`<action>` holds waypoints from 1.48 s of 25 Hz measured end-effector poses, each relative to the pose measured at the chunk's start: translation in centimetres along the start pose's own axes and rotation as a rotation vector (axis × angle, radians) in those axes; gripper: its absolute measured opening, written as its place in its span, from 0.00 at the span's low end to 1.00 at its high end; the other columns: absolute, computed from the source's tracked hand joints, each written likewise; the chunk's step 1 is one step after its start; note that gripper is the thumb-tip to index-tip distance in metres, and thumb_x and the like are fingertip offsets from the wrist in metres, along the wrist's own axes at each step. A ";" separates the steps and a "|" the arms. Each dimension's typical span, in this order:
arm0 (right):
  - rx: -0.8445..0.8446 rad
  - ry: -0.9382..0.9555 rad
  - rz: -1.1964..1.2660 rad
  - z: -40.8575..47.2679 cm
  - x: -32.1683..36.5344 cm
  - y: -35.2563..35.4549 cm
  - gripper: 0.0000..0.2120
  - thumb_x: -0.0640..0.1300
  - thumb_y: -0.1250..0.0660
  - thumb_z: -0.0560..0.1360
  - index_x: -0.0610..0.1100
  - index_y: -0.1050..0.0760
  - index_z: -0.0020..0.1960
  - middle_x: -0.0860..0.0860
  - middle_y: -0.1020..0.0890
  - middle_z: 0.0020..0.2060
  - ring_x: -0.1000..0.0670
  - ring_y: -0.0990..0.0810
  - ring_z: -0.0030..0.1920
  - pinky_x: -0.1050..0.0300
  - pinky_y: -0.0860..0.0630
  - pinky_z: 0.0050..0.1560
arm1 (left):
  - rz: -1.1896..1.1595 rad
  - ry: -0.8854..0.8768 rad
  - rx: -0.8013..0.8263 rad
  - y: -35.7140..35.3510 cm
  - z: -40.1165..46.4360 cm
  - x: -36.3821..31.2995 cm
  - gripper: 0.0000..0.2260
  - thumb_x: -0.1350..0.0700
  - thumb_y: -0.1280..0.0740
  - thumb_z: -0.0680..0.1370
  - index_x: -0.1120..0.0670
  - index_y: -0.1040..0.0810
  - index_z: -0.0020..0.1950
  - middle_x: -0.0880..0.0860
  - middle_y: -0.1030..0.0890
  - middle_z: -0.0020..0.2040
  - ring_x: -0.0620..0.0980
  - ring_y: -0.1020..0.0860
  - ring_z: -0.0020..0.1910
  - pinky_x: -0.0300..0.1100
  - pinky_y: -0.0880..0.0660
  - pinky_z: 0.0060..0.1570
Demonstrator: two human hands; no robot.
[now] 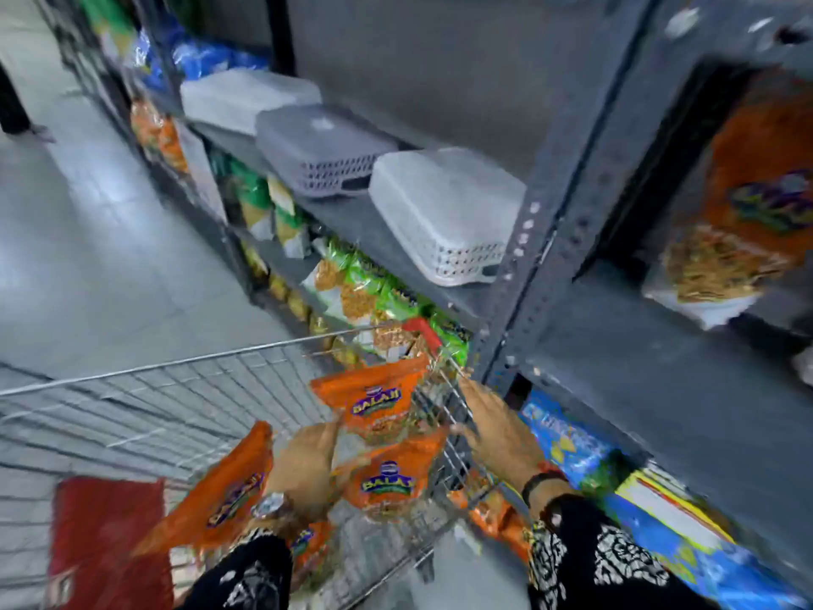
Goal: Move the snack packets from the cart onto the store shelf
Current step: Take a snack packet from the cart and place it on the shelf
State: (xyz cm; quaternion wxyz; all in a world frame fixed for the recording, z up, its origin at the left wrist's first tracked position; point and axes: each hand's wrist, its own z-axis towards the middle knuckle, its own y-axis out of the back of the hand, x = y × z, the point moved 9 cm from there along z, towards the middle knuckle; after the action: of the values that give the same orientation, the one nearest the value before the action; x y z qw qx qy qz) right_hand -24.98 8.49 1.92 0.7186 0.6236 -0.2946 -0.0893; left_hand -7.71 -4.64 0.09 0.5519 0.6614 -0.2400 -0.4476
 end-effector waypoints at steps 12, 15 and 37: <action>0.768 -0.428 0.449 2.1 -3.1 -21.2 0.24 0.35 0.32 0.69 0.35 0.34 0.62 0.38 0.26 0.61 0.42 0.27 0.60 0.58 0.29 0.57 | -0.930 0.565 -0.040 -11.3 6.8 8.2 0.27 0.57 0.34 0.61 0.46 0.32 0.59 0.54 0.21 0.52 0.58 0.20 0.47 0.53 0.21 0.49; 0.700 -0.502 0.678 3.6 -3.4 -21.7 0.29 0.41 0.24 0.62 0.43 0.31 0.59 0.44 0.23 0.57 0.46 0.25 0.58 0.55 0.26 0.60 | -1.368 0.696 -0.076 -13.1 6.0 8.8 0.28 0.65 0.25 0.57 0.49 0.33 0.50 0.48 0.24 0.45 0.43 0.22 0.41 0.37 0.21 0.43; 0.448 -0.295 0.843 1.0 -1.7 -6.3 0.26 0.40 0.25 0.63 0.54 0.31 0.55 0.49 0.23 0.58 0.50 0.25 0.58 0.49 0.31 0.66 | -0.575 0.235 0.328 -5.8 5.6 -2.3 0.24 0.63 0.25 0.63 0.60 0.25 0.57 0.60 0.21 0.55 0.55 0.25 0.55 0.51 0.27 0.59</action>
State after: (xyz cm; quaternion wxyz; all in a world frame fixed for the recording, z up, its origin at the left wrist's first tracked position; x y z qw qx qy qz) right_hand -25.36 7.19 -4.55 0.4912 0.5702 -0.6313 0.1872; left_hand -14.67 -4.08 -4.63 0.3137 0.8286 -0.0475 -0.4612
